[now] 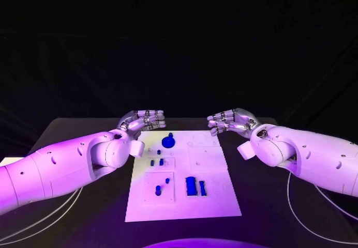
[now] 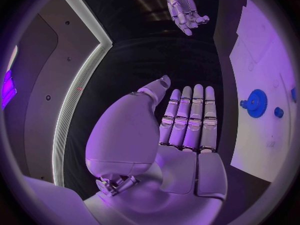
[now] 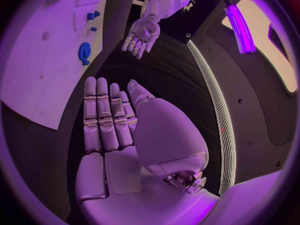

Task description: Assemble the parts on the task board

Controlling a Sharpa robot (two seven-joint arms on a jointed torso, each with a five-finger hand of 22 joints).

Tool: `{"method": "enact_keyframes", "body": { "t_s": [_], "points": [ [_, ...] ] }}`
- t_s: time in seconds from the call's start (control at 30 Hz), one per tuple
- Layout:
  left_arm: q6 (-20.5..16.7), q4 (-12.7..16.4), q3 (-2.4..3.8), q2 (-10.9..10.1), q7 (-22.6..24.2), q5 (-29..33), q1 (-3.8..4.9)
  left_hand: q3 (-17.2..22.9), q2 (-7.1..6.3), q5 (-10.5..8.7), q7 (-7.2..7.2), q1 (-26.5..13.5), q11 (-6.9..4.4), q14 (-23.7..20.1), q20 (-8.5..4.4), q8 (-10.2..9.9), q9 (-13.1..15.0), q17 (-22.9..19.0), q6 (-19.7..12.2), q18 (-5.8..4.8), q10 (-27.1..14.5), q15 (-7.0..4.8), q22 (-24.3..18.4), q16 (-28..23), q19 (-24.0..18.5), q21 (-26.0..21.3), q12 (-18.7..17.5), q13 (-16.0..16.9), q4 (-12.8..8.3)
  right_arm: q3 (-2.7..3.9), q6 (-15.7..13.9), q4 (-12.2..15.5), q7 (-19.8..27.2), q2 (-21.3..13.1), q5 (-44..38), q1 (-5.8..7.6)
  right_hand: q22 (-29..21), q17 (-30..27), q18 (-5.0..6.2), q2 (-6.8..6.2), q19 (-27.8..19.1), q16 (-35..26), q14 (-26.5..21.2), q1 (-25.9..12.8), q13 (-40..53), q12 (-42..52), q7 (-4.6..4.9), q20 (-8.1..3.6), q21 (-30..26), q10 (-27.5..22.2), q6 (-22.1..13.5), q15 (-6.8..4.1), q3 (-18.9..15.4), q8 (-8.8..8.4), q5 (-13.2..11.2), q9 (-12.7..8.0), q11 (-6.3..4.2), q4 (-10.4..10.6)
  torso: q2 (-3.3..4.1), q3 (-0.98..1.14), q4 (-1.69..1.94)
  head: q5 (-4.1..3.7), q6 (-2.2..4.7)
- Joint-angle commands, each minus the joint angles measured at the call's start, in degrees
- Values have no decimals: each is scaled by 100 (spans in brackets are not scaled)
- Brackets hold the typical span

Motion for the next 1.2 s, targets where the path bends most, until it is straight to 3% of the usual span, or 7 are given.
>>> {"method": "enact_keyframes", "body": {
  "t_s": [0.03,0.07,0.6,0.7,0.73,0.83,1.2],
  "points": [
    [-305,-58,6,51,407,155,-31,-110,40,-22,7,49,10,151,153,-50,-6,-199,-49,113,-33,40,-317,-386,-55,-60,-75,0,-8,5,318,-234,733,101,864,6,-233,-287,32,-30,61,-296,-37,-92,-336,-133,-22,109,-314,-7,-56,58,110,-6,-31,-117,64,-80,-84,18,42,11,122],
    [-63,-36,0,26,62,24,-17,-672,218,-185,-312,-2342,-279,-1503,-341,-438,-380,-375,-1709,-280,-1805,-213,-1087,-750,-1424,-431,-591,-363,-161,0,46,-140,158,58,220,4,-694,-646,-305,-71,-1469,-506,-1848,-2480,-620,-654,-346,-287,-952,-1814,-1672,-156,-217,-362,-253,-358,-200,-362,-34,4,14,0,51],
    [-1687,664,98,-11,550,-169,-143,-1335,701,-616,-1040,-4845,-959,-3178,-779,-438,-380,-949,-3555,-465,-3734,-791,-2083,-1346,-2899,-431,-591,-363,-161,101,-1596,623,895,-26,1053,-206,-1313,-1185,-523,-71,-3077,-1225,-3792,-5110,-1102,-654,-692,-647,-1801,-3748,-3443,-594,-874,-362,-842,-1016,-749,-362,-51,266,333,-113,751],
    [-2121,852,124,-21,681,-220,-176,-1420,701,-616,-1040,-5183,-959,-3408,-841,-438,-380,-949,-3796,-505,-3990,-791,-2204,-1408,-3097,-431,-591,-363,-161,133,-2128,870,1134,-53,1323,-274,-1386,-1245,-587,-71,-3296,-1225,-4052,-5456,-1548,-654,-1104,-697,-1900,-4007,-3679,-594,-874,-362,-842,-1016,-749,-362,-54,305,382,-130,857],
    [-2294,926,135,-25,733,-240,-190,-1457,701,-616,-1040,-5326,-959,-3503,-870,-438,-380,-949,-3899,-529,-4096,-791,-2255,-1439,-3179,-431,-591,-363,-161,147,-2354,975,1235,-64,1437,-303,-1416,-1270,-587,-71,-3386,-1225,-4160,-5602,-1548,-654,-1104,-1116,-1942,-4116,-3777,-594,-874,-362,-842,-1016,-749,-362,-55,317,396,-135,889],
    [-2567,1044,151,-31,815,-273,-211,-1528,701,-616,-1040,-5614,-959,-3699,-926,-438,-380,-949,-4109,-529,-4314,-791,-2358,-1488,-3345,-431,-591,-363,-161,170,-2733,1152,1406,-84,1630,-352,-1478,-1712,-1017,-71,-3561,-1225,-4381,-5897,-1548,-654,-1104,-1116,-2027,-4339,-3974,-594,-874,-362,-842,-1016,-749,-362,-55,328,409,-140,917],
    [-2815,1151,166,-37,889,-302,-230,-2083,701,-616,-1040,-6415,-959,-4245,-1346,-438,-380,-949,-4683,-934,-4919,-791,-2644,-1916,-3804,-431,-591,-363,-161,203,-3273,1403,1648,-112,1904,-421,-1955,-1712,-1017,-71,-4087,-1225,-4996,-6715,-1548,-654,-1104,-1116,-2267,-4949,-4528,-594,-874,-362,-842,-1016,-749,-362,-55,328,409,-140,917]
  ]
}}
